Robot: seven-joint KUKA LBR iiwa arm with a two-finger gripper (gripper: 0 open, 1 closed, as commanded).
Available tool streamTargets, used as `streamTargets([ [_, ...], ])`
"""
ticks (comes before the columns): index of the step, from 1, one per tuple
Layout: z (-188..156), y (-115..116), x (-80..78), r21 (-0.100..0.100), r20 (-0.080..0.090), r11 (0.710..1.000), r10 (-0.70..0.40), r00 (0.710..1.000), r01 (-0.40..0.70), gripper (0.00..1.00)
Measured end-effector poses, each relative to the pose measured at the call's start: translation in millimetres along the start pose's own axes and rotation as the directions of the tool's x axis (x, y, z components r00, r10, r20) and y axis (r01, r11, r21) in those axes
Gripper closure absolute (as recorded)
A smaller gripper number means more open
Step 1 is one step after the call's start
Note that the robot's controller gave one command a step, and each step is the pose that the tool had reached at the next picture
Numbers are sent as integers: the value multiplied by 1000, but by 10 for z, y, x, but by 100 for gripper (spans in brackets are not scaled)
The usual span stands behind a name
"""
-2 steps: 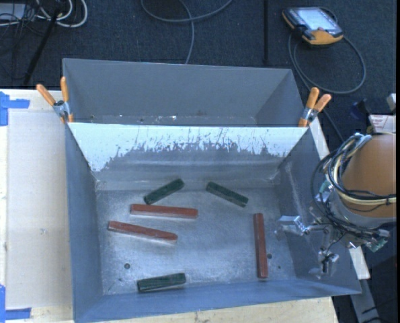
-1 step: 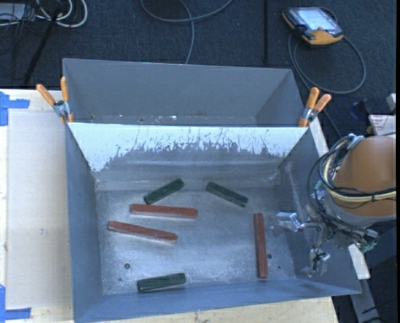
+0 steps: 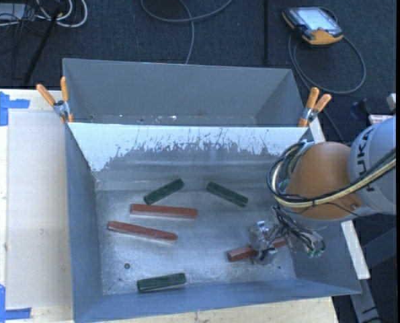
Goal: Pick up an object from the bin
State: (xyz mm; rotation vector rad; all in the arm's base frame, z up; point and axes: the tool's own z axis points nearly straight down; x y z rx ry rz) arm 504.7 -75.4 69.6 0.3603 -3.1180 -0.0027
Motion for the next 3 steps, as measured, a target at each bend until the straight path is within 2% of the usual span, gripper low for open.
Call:
streamTargets([
  [1,0,0,0,0,0,1000,-1,1000,1,100],
  [2,-447,-233,-213,-2,-2,999,-32,999,32,100],
  [3,-1798,21,150,2,3,1000,-20,1000,20,100],
])
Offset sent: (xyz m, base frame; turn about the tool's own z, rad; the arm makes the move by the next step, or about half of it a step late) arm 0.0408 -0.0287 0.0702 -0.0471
